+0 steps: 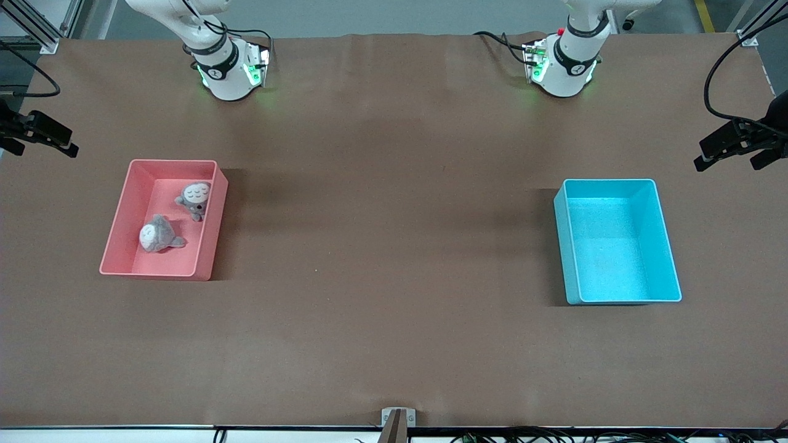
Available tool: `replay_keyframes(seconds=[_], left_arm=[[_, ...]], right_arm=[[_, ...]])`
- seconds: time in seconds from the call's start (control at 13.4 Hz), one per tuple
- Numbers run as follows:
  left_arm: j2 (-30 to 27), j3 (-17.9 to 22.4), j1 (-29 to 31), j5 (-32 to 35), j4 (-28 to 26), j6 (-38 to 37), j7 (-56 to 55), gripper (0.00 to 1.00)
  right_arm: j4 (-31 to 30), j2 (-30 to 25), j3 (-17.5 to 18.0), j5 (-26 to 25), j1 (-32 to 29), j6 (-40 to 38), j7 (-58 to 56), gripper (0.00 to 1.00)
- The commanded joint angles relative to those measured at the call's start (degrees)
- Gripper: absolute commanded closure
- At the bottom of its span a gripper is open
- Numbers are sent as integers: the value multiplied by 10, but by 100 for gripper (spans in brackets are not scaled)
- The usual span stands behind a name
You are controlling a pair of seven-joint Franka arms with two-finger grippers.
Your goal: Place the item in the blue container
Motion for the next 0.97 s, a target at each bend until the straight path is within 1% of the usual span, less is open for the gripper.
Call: replay_keyframes(seconds=[0.0,0.9], left_arm=[[-4,-1,-1,4,2,2,3,0],[-4,1,3,2,2,-5,-3,0]], right_arm=[[-17,-18,4,-5,-3,-2,-4,0],[-17,-18,4,-5,-2,-3,-4,0]])
